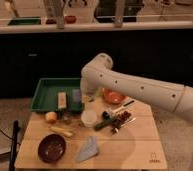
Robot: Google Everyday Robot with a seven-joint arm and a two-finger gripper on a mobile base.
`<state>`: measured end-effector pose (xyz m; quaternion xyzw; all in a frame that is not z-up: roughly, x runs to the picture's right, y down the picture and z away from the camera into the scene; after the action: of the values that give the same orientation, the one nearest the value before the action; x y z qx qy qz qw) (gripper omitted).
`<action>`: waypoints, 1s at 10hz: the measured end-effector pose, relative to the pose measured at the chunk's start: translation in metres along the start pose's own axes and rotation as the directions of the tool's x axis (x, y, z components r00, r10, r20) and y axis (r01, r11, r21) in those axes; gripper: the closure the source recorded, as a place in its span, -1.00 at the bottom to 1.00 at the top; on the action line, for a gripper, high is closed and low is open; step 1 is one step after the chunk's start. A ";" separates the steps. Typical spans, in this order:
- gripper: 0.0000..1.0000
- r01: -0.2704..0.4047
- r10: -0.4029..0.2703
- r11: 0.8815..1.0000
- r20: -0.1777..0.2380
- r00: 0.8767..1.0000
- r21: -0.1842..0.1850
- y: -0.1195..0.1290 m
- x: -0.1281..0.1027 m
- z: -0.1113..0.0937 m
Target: Wipe red bowl with sponge
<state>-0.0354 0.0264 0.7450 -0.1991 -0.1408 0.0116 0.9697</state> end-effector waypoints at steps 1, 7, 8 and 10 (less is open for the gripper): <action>0.94 -0.016 0.016 1.000 0.000 1.000 0.010 -0.012 0.032 -0.007; 0.94 -0.069 0.068 0.997 0.023 0.997 0.033 -0.060 0.098 0.020; 0.94 -0.081 0.080 0.996 0.033 0.996 0.042 -0.069 0.105 0.034; 0.94 -0.101 0.098 0.994 0.042 0.994 0.053 -0.073 0.115 0.041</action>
<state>0.0609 -0.0163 0.8403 -0.1788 -0.1496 0.0677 0.9701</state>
